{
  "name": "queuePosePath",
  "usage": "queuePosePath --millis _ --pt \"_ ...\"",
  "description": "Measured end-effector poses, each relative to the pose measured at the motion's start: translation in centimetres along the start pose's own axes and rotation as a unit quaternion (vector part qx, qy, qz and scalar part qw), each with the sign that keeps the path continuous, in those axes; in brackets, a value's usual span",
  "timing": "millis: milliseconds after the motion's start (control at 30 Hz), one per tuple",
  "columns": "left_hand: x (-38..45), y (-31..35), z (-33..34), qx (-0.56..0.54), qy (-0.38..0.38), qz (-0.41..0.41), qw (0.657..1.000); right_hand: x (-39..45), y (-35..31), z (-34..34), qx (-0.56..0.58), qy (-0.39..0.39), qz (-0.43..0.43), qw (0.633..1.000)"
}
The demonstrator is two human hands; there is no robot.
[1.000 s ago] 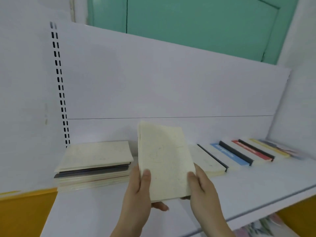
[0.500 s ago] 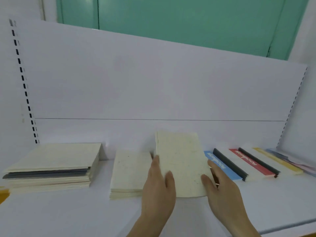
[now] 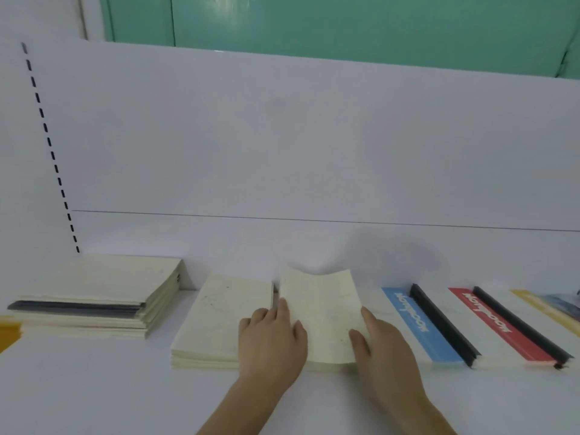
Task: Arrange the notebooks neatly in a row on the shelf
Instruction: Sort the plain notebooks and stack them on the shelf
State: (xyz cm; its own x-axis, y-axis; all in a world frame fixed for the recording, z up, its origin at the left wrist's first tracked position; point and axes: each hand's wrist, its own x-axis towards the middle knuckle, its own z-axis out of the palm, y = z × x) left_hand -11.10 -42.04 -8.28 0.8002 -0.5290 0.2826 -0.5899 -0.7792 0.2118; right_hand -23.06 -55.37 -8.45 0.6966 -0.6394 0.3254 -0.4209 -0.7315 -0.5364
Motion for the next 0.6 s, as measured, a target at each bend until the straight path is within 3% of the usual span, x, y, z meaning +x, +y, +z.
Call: queuePosePath --millis 133,300,600 --pt "0.5 0.1 0.4 0.039 -0.021 0.01 0.999 0.6 0.4 0.3 -0.063 0.012 -0.03 0.998" --pt "0.7 -1.2 -0.2 0.024 -0.08 0.078 0.993 0.7 0.7 0.1 -0.127 -0.013 -0.061 0.99" --pt "0.9 -2.9 -1.0 0.06 -0.113 0.174 0.976 1.0 1.8 -1.8 -0.183 -0.184 -0.104 0.96"
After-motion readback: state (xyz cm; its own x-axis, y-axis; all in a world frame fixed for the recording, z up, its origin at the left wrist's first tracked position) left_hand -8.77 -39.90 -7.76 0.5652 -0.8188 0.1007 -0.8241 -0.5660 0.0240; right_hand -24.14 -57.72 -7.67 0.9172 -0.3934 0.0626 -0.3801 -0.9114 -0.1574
